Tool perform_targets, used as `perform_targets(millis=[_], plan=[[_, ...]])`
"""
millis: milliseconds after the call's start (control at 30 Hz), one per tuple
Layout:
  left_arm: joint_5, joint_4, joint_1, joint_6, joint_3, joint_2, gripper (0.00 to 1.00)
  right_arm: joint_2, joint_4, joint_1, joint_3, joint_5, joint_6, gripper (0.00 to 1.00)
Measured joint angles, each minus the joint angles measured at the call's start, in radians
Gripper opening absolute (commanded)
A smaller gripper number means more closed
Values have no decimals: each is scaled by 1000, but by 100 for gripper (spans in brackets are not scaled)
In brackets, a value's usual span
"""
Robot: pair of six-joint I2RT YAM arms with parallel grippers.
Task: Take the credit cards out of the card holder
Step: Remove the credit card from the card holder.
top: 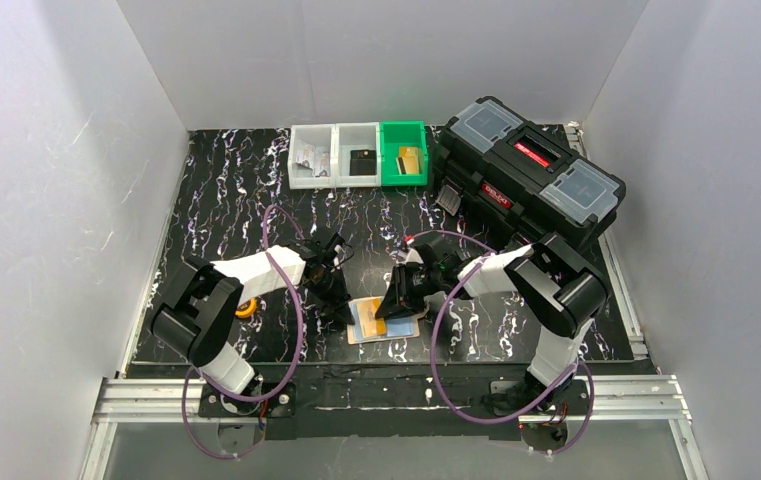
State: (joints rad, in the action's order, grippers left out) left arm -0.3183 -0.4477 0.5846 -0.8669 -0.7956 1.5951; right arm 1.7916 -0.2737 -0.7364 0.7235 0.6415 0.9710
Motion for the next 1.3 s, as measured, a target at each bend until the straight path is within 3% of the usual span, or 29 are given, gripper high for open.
perform_targets(millis=[300, 1300], plan=[[1, -3, 0, 2, -3, 1, 0, 3, -7, -5, 3, 2, -1, 7], [8, -36, 3, 19, -39, 12, 0, -195, 144, 75, -29, -90, -73, 1]])
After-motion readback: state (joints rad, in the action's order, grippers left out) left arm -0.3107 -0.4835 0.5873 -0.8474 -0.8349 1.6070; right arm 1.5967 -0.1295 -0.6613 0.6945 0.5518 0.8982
